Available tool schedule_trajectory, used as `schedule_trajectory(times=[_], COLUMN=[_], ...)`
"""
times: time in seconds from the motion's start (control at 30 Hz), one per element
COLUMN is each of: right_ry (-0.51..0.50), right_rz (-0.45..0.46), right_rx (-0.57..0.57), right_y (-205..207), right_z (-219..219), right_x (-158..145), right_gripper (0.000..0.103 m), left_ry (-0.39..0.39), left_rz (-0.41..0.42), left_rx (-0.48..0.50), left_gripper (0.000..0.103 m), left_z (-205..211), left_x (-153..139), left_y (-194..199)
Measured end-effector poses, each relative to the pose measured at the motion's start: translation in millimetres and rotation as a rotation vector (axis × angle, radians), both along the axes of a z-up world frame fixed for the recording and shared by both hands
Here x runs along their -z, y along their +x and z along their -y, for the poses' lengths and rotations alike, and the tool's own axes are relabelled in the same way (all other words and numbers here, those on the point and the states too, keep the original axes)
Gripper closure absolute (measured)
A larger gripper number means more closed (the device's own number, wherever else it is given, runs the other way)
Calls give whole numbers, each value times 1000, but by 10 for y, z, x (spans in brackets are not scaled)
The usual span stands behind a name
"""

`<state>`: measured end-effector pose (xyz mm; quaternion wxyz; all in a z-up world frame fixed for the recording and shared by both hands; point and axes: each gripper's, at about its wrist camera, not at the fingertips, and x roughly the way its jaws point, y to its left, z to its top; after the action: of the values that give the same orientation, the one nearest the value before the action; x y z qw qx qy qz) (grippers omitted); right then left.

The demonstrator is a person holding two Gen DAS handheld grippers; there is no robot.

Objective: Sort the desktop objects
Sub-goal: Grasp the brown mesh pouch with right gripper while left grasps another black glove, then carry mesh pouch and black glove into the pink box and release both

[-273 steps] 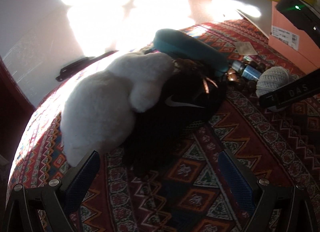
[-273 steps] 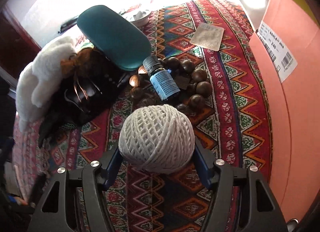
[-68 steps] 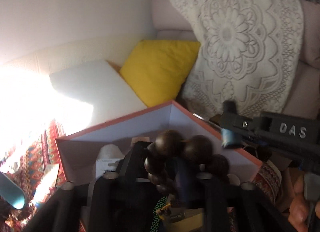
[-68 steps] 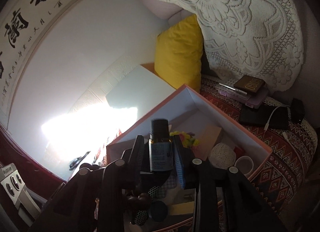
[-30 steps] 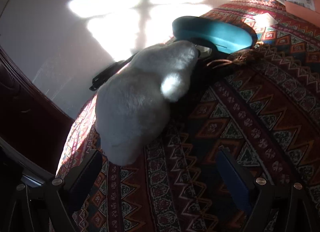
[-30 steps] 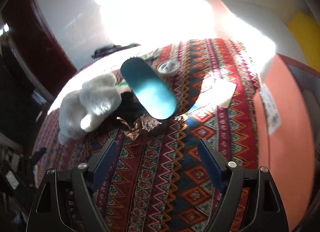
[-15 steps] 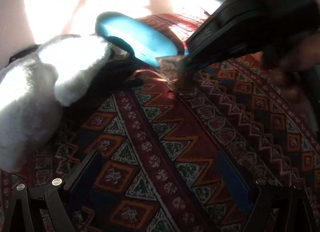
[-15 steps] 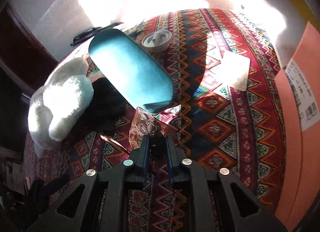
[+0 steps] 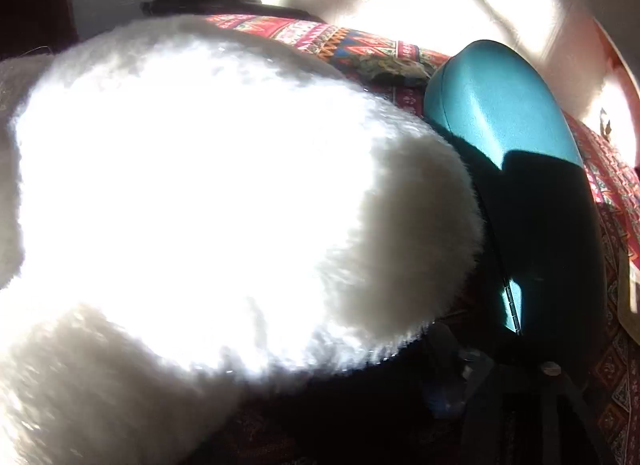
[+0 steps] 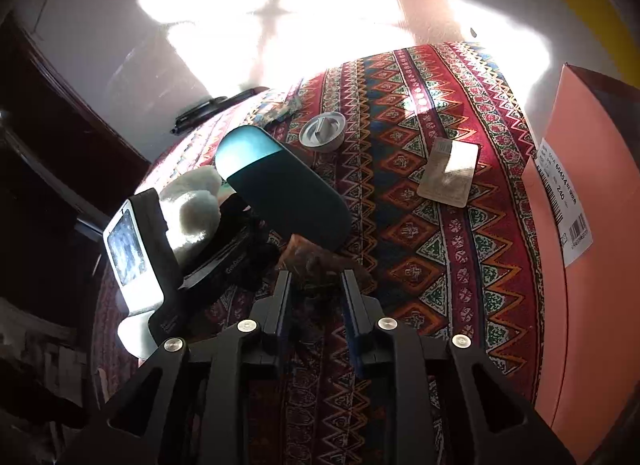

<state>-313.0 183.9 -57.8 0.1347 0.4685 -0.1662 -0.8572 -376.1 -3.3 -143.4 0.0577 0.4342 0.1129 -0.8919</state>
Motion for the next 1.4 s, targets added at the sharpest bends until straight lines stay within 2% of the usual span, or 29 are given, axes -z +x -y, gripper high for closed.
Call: schedule_trajectory(times=[0.03,0.07,0.13,0.2,0.33,0.47,0.5,0.53,0.57,0.6,0.67,0.7,0.73,0.77,0.8,0.83,0.87,0.9,0.97,1.17,1.4], right_ry=[-3,-12,-36,-54,-69,-106,-73,-25,23,71,197,235,258,279,261,175,67,11,-47,-70,-129], right_rz=[-11,-26,-51,-67,-84,-71,-56,-37,-18,0,37,70,74,65,64,74,88,77,24,-237,-530], right_rx=[1,13,38,51,51,4,2,8,14,20,36,21,12,7,-7,-18,-26,-34,-57,-99,-4], right_y=[20,51,127,205,416,688,690,668,646,624,467,388,347,318,307,326,355,409,558,1185,2002], right_z=[5,-4,-45,-69,-34,62,100,139,179,218,281,306,326,345,357,339,311,308,336,319,-290], right_x=[-35,-80,-165,-226,-311,-244,-154,-43,68,179,452,605,685,734,711,653,592,498,257,-722,-1717], right_gripper=[76,76,79,82,91,91,87,66,50,25,21,23,35,38,68,92,92,93,93,93,93], left_ry=[30,77,203,294,258,229,222,210,197,190,200,190,171,152,140,135,132,132,139,152,144], left_rz=[-1,-1,-11,-42,-102,-136,-149,-166,-183,-199,-231,-245,-260,-275,-291,-305,-316,-323,-329,-361,-435], left_rx=[17,44,108,182,259,277,283,293,303,312,328,335,339,344,350,355,356,351,337,343,474], left_gripper=[79,83,85,85,86,86,86,86,85,85,85,85,85,85,85,85,85,85,85,85,85], left_z=[81,180,418,634,848,967,996,1030,1065,1100,1158,1144,1152,1164,1180,1183,1188,1204,1247,1093,487], left_x=[-15,-38,-95,-206,-463,-683,-750,-832,-913,-993,-1141,-1207,-1264,-1314,-1346,-1375,-1411,-1437,-1477,-1627,-1950], left_y=[78,194,533,1054,2128,2756,2867,2925,2984,3053,3234,3282,3293,3306,3326,3346,3377,3392,3414,3436,3392])
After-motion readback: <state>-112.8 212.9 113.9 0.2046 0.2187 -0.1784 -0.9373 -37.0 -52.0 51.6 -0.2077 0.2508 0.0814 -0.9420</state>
